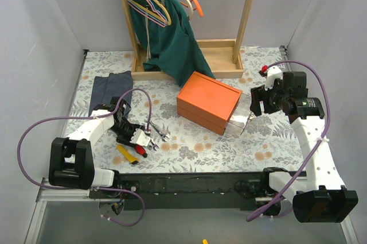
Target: Sort the tools into containers
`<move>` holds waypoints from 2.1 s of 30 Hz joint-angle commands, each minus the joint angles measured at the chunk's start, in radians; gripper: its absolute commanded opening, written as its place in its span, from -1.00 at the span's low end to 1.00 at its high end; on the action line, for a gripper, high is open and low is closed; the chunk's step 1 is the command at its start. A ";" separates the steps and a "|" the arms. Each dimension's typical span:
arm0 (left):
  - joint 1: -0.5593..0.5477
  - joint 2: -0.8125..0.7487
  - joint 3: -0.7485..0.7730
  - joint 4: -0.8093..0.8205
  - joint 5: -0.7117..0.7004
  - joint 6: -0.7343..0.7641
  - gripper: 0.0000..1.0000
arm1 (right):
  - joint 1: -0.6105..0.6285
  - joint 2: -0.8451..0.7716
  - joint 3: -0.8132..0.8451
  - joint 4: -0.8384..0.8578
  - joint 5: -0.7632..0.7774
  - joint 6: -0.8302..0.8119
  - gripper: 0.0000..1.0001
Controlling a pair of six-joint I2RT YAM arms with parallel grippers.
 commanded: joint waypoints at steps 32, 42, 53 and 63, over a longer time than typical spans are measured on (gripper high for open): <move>-0.091 0.155 -0.040 -0.097 -0.128 0.000 -0.84 | -0.001 0.014 0.013 0.060 -0.021 0.006 0.57; -0.151 -0.004 0.488 -0.378 0.395 -0.177 -1.00 | -0.001 -0.041 0.048 0.112 0.030 0.015 0.50; -0.393 0.017 0.689 0.771 0.662 -1.556 -1.00 | -0.073 -0.050 0.019 0.175 0.252 0.113 0.50; -0.701 0.603 1.295 0.652 0.209 -2.278 -1.00 | -0.117 -0.043 -0.048 0.246 0.243 0.161 0.49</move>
